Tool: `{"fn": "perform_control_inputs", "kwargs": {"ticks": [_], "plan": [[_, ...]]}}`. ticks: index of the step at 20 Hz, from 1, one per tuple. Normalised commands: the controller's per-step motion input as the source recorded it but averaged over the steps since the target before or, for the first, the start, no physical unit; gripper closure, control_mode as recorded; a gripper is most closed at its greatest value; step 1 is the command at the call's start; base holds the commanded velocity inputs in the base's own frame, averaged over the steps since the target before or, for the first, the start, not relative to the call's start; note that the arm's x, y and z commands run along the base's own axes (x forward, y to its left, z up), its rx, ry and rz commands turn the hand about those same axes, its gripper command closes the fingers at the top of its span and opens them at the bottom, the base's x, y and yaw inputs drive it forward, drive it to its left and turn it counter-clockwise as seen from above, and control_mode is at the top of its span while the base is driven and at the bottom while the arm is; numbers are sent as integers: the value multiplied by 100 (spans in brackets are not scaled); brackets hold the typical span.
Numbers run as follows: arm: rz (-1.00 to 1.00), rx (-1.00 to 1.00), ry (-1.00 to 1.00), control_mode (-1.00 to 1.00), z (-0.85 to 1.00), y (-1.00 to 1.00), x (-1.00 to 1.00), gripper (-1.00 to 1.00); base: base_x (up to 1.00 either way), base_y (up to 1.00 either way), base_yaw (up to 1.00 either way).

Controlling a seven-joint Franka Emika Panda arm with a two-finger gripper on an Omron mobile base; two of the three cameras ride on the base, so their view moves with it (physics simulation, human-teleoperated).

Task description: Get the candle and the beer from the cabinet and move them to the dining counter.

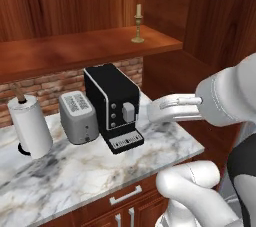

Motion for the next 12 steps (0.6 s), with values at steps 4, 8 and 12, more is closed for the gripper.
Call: {"fn": "perform_control_inputs", "kwargs": {"ticks": [4,8,12], "plan": [[-9,-3,-1,-100,3,-46,28,-100,0,0,0],[-5,-5,-8,-100,0,-24,45,-100,0,0,0],[-2,-7,-20,-100,0,-13,44,-100,0,0,0]]}}
